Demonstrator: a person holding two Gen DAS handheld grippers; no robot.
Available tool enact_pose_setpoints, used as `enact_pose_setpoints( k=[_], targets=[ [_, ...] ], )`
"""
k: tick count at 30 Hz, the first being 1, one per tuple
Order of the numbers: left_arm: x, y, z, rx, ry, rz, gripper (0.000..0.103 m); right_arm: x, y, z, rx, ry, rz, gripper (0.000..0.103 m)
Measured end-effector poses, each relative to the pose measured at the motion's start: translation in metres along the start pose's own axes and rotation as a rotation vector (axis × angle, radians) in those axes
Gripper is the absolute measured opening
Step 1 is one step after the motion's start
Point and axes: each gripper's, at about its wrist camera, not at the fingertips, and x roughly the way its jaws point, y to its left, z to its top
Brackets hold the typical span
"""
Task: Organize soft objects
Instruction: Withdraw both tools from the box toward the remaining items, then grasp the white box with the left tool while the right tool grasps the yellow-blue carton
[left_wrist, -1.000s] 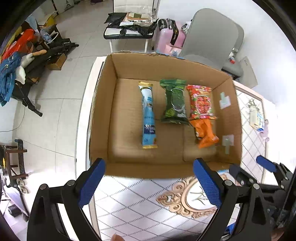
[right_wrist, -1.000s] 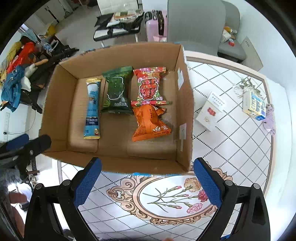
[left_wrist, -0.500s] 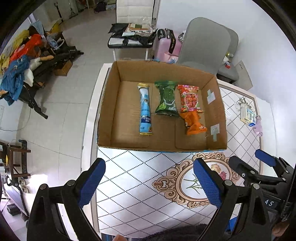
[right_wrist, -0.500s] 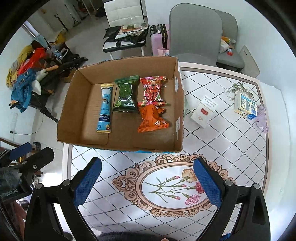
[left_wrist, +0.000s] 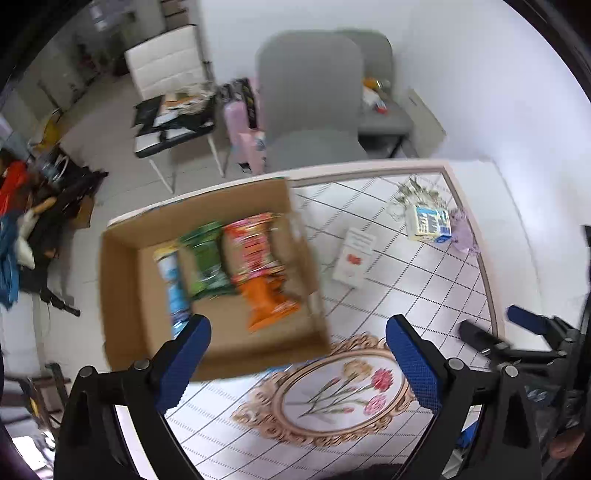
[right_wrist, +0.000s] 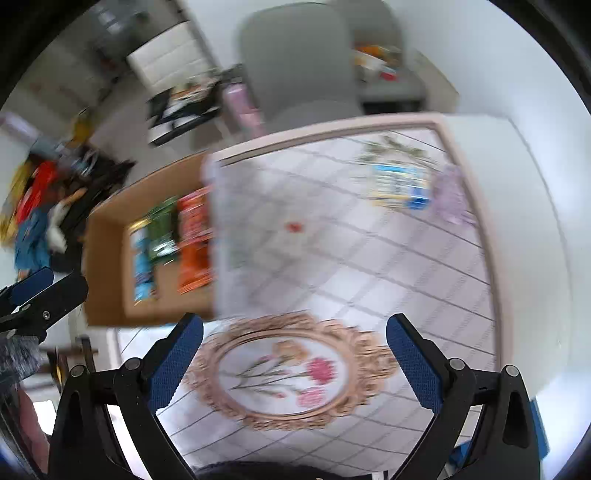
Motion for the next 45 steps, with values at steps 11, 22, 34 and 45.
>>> enact_pose_setpoints(
  k=[11, 22, 34, 45],
  targets=[
    [0.177, -0.067, 0.087, 0.014, 0.298, -0.022, 0.097, 0.084, -0.099, 0.107, 0.049, 0.145, 0.008, 0.101],
    [0.259, -0.085, 0.080, 0.025, 0.404, 0.087, 0.097, 0.207, -0.052, 0.165, -0.740, 0.331, -0.253, 0.101],
    [0.292, -0.087, 0.082, -0.010, 0.492, 0.072, 0.097, 0.276, -0.084, 0.197, -0.584, 0.529, -0.217, 0.088],
    [0.309, -0.081, 0.058, -0.063, 0.500, 0.054, 0.060, 0.263, -0.144, 0.218, -0.103, 0.438, -0.064, 0.071]
  ],
)
